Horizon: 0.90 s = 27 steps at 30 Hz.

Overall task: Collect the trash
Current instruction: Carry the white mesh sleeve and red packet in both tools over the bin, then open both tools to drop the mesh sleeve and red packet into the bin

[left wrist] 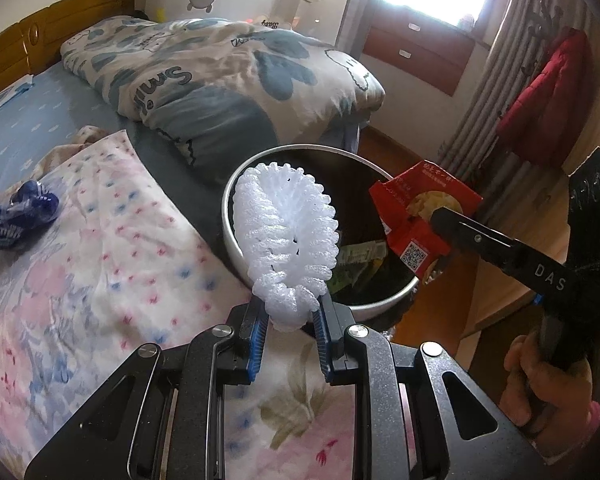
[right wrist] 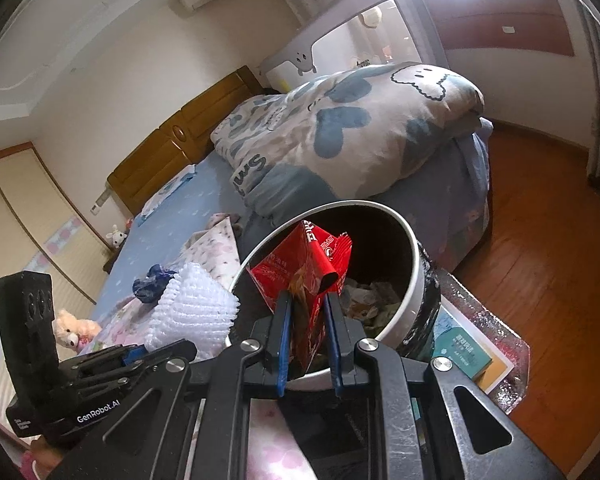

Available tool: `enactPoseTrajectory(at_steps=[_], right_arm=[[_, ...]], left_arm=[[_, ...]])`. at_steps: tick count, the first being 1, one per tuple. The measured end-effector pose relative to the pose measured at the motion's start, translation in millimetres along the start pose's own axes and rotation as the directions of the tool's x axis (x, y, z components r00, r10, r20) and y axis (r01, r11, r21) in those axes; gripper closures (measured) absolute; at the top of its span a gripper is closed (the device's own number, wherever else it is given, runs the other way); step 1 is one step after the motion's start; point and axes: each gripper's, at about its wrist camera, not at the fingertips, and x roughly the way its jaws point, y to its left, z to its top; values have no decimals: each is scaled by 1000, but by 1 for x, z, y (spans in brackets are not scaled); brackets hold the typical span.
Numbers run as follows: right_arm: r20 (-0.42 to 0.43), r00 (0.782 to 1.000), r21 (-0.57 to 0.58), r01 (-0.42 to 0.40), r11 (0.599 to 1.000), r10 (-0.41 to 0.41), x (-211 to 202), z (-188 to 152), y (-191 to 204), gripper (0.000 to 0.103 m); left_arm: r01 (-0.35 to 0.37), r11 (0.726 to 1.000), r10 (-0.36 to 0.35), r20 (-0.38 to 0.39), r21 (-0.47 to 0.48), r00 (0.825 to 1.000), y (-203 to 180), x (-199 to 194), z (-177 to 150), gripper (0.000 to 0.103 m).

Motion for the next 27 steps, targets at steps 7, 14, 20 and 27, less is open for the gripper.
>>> enactPoseTrajectory(at_steps=[7,14,20,27], right_arm=[[-12,1000,-14,16,1000,-16,9,7,-2,87],[-24,999,-4,22,1000,-22,16,12,-7,87],[-45,999,-12,26,1000,-27,25,14,-10,87],[-68,997,-2,36,999,-36,36,20,-15,83]], left_arm=[[2,1000,-2,-14,-1,1000,-2,11,11,83],[7,1000,-7,-24,17,1000,-8,19,16,83],[3,1000,-2,-34,27,999,-13,26,19,83],[-2,1000,3,-33,15,999,-12,32,22,67]])
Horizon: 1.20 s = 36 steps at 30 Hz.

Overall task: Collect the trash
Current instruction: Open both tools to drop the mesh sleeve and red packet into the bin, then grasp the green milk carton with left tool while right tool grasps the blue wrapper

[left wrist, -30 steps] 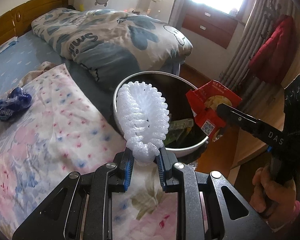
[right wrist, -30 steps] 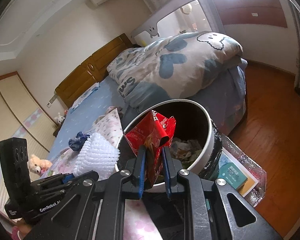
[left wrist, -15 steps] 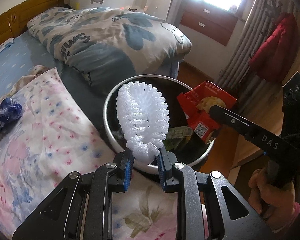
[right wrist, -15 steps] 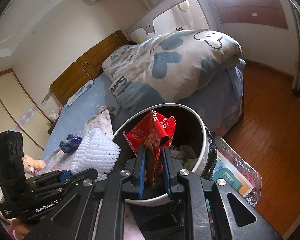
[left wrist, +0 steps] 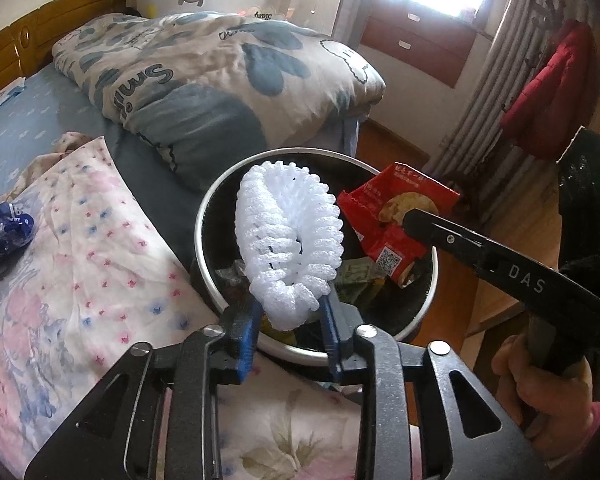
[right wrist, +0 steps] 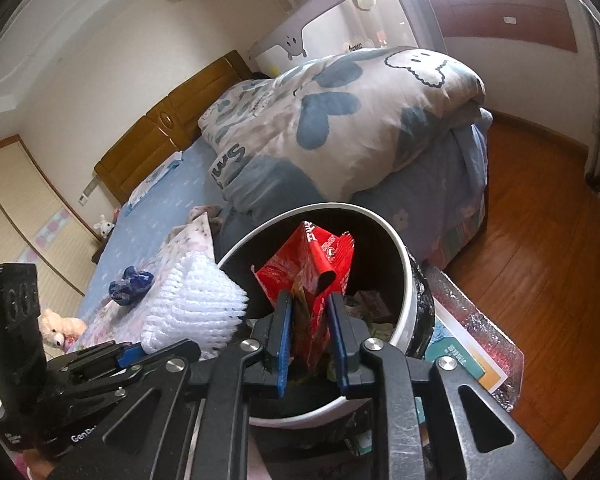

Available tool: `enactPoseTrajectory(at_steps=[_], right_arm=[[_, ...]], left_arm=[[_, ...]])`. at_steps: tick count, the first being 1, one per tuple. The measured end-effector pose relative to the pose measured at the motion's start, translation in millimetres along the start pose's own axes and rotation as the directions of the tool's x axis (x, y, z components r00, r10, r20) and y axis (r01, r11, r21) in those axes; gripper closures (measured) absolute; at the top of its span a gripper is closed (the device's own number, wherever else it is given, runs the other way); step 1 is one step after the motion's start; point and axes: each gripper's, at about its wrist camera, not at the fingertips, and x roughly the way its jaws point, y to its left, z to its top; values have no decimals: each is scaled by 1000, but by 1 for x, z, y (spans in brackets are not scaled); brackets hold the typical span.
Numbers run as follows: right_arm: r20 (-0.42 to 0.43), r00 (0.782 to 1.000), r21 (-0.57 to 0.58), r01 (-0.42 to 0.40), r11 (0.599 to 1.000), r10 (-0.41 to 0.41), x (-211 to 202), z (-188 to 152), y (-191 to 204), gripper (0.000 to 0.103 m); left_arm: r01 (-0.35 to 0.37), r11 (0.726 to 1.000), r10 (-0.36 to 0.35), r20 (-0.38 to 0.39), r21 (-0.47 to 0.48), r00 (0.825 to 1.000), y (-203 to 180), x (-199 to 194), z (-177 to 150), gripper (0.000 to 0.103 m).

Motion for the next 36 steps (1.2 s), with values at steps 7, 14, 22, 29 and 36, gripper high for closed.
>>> enactPoseTrajectory(at_steps=[7,14,22,29,36], right_arm=[[-7,1000,24,4,1000,-4,3,1,-3,46],[6,1000,23,-14,1000,14,-6,-10,10,37],[14,997,-33,-72,997,72,-15,-25,52,21],[4,992,-82,-122,989,123,-11,-38,89,13],[-48,983,-138,-182,973,177,8,-52,130,12]], left_arm=[[-5,1000,6,24,-12,1000,6,-8,-6,39],[-12,997,15,31,-75,999,27,-23,-33,34],[-27,980,39,57,-197,998,70,-56,-74,30],[-95,951,127,90,-296,988,112,-91,-108,29],[-153,904,209,101,-399,973,155,-118,-131,28]])
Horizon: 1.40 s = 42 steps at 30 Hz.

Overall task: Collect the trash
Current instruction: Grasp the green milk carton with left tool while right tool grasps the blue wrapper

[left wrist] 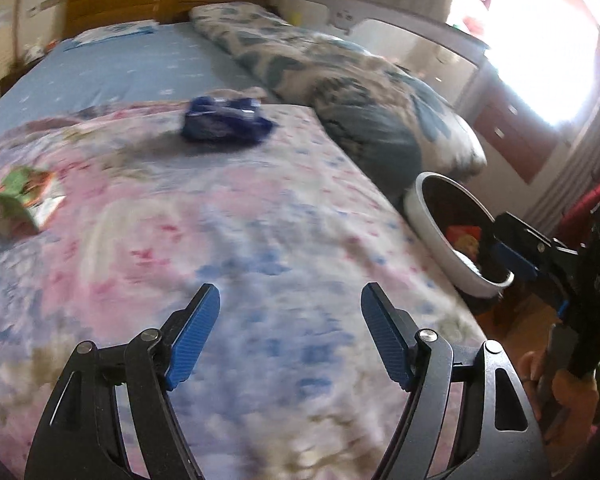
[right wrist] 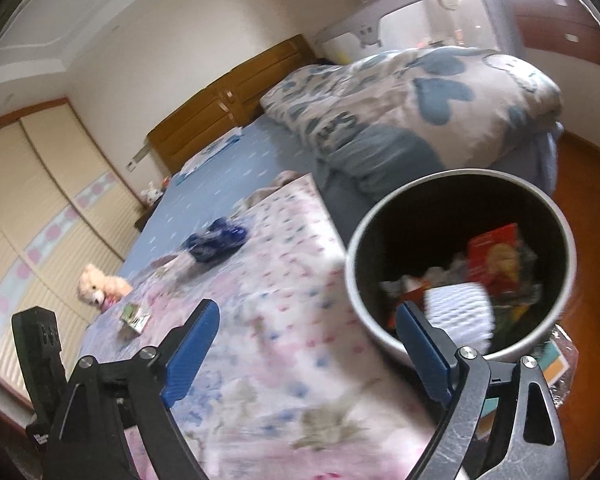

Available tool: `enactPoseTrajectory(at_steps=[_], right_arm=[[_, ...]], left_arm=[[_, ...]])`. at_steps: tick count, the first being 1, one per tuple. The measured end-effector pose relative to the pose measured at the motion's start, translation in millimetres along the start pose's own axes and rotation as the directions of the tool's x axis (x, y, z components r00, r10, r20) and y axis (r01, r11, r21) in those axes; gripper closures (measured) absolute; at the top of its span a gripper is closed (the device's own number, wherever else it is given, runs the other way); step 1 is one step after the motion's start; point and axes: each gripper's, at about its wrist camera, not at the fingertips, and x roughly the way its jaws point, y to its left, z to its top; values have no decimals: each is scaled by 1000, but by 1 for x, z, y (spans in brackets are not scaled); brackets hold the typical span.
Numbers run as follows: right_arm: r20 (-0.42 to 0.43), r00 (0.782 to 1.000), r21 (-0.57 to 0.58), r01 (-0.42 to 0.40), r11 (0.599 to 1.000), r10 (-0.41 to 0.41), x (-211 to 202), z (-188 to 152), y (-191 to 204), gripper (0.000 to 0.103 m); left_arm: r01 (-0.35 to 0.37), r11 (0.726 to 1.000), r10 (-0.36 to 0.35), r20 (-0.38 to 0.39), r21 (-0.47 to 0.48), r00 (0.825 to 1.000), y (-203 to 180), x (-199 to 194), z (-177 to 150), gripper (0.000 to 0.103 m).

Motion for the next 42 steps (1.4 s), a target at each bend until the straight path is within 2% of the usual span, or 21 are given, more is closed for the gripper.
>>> enactPoseTrajectory(at_steps=[9,20,31,37,42], right_arm=[[-63,997,-47,-50,998,47,38,-5,35,11],[-138,987,-141,-99,985,80,86,-1,66,11],[-203,973,-197,-152,969,111,146,17,91,11],[-211,970,-212,-169,963,124,181,36,104,11],[-221,965,-194,-182,964,138,210,51,111,11]], left_arm=[[-92,987,93,5,-130,996,58,-9,-1,27],[-207,943,215,2,-261,977,122,-13,10,24],[-302,895,311,-25,-329,950,165,10,54,19],[-372,846,376,-67,-382,924,186,26,74,18],[-411,829,409,-92,-380,908,193,38,81,18]])
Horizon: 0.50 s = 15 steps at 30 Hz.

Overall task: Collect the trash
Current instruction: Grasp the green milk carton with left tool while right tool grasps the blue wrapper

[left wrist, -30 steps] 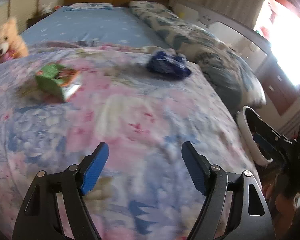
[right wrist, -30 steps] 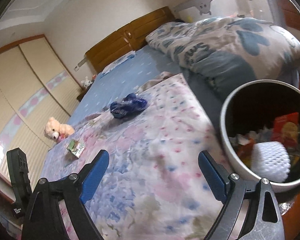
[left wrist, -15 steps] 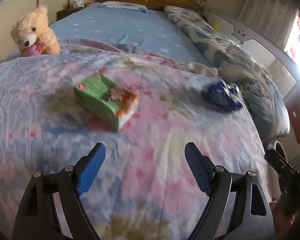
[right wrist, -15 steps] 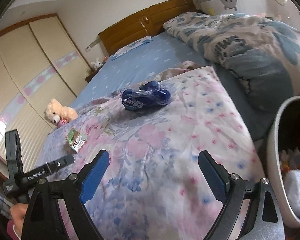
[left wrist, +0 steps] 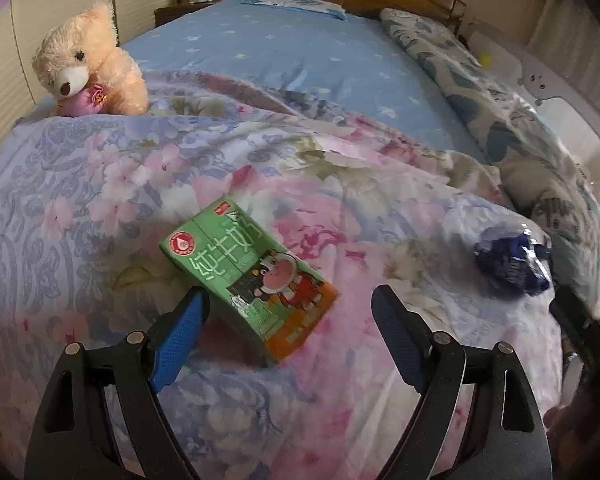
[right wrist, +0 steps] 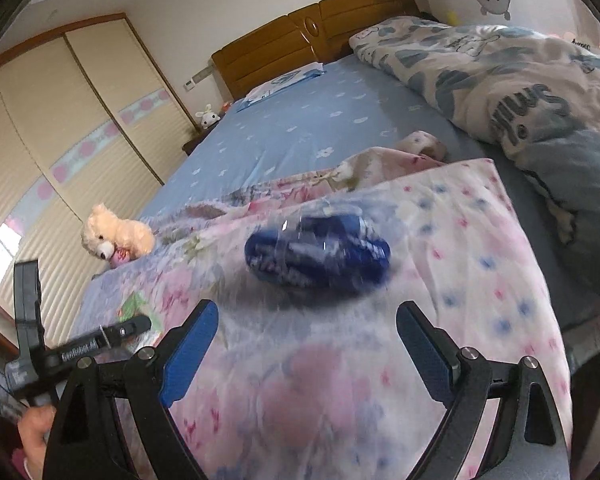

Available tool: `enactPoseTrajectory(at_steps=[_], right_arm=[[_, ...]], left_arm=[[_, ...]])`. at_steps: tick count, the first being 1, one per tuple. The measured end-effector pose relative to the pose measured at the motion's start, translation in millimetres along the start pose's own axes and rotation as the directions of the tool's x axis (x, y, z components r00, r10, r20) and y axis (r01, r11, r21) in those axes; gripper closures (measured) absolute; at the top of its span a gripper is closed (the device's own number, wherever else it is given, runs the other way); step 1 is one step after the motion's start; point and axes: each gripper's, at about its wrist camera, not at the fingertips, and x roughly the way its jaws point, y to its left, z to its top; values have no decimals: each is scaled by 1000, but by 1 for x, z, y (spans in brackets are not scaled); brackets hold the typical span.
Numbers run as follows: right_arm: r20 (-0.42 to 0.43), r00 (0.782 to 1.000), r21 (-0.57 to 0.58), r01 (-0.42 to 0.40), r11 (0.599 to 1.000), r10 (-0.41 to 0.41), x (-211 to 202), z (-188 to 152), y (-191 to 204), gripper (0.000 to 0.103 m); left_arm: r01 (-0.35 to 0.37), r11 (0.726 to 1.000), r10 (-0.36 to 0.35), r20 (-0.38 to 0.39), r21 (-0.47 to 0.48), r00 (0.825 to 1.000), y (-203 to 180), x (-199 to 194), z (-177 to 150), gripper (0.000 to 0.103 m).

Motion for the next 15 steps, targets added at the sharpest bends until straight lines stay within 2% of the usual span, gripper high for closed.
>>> enactPoseTrajectory(at_steps=[5,7,8,9,11,15], right_arm=[[-6,1000,14,-8,1000,8,18,13,-1,11],[-22,1000,7,6,1000,-6,24,13,-2,15],[-30,999,0,10,1000,-10,27,12,-2,31],[-40,999,-9,18,1000,-18,30,11,-1,60],[-67,996,-26,52,998,-53,34,6,-1,90],[-53,998,-37,32,999,-33,23,-6,-1,92]], left_arm=[[-1,1000,1,3,-9,1000,4,6,-1,18],[0,1000,0,5,4,1000,5,7,-2,21],[9,1000,-10,5,12,1000,5,8,-3,36],[18,1000,-18,0,18,1000,6,9,-4,44],[31,999,-31,7,33,999,6,8,-7,46],[60,996,-61,19,68,998,7,0,-14,49]])
